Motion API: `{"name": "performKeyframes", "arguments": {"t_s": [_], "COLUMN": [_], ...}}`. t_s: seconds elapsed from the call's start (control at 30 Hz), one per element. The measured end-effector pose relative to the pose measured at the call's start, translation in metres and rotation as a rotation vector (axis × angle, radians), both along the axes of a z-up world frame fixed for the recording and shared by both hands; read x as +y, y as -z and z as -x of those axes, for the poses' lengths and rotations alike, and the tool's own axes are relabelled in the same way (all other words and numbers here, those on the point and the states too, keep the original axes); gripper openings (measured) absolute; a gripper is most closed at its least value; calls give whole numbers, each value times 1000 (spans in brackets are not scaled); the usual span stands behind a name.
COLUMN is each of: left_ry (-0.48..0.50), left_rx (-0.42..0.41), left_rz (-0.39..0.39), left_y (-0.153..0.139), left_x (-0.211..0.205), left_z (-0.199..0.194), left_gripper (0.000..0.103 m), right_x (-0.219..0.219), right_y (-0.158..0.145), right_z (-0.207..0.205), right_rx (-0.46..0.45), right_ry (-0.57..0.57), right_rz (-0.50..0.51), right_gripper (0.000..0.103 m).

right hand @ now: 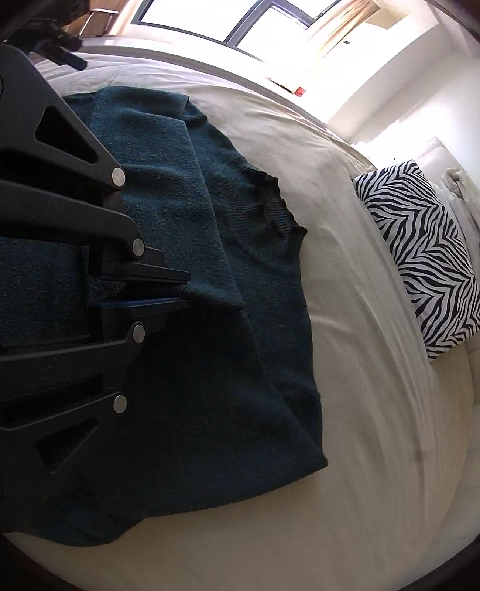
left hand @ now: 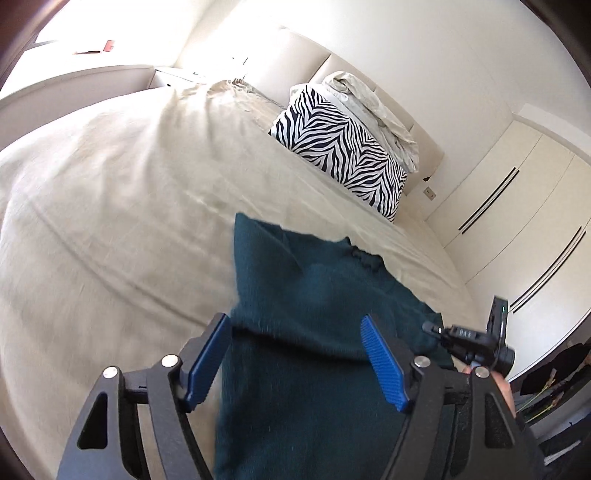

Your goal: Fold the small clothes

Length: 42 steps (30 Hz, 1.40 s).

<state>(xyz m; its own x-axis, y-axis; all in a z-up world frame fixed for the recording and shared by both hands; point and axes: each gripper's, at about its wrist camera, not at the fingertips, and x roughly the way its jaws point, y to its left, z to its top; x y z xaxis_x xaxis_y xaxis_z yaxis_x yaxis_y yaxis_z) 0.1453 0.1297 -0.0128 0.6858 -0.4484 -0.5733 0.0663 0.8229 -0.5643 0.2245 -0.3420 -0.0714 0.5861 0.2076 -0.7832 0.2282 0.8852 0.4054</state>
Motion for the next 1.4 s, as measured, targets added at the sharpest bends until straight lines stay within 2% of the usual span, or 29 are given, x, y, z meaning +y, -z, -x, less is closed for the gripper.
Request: {"name": "performKeyframes", "arguments": {"t_s": [0.07, 0.1, 0.2, 0.3, 0.37, 0.47, 0.53, 0.63, 0.7, 0.8, 0.9, 1.1, 1.23, 1.4], "left_ry": [46, 61, 134, 195, 199, 208, 228, 253, 261, 275, 282, 294, 292, 284], "left_rx": [17, 36, 123, 249, 296, 304, 300, 288, 276, 258, 221, 176, 183, 186], "left_rz": [26, 32, 55, 158, 172, 251, 270, 288, 273, 262, 229, 161, 165, 185], "left_y": [-2, 0, 18, 54, 73, 89, 92, 90, 86, 81, 73, 69, 71, 74], "left_x": [2, 2, -7, -11, -10, -4, -2, 1, 1, 1, -2, -6, -6, -6], "left_z": [-36, -52, -103, -142, -153, -163, -169, -166, -160, -137, -110, -71, -73, -79], "left_gripper": [65, 58, 48, 48, 48, 48, 48, 48, 48, 54, 62, 63, 63, 63], "right_x": [0, -1, -6, -13, -13, -15, -17, -20, -19, -19, -19, -17, -12, -17], "right_y": [4, 7, 12, 16, 15, 18, 20, 23, 24, 22, 20, 15, 11, 19], "right_z": [3, 6, 10, 7, 0, -5, -6, -3, -2, 0, 1, 7, 9, 5], "right_rx": [6, 9, 19, 21, 24, 29, 29, 24, 23, 25, 26, 21, 25, 27], "right_ry": [12, 18, 29, 35, 20, 11, 14, 19, 19, 19, 20, 47, 43, 29], "right_rz": [-23, -29, -56, -84, -77, -77, -93, -108, -107, -100, -91, -69, -22, -24], "right_gripper": [6, 6, 6, 6, 6, 6, 6, 6, 6, 6, 6, 6, 6, 6]}}
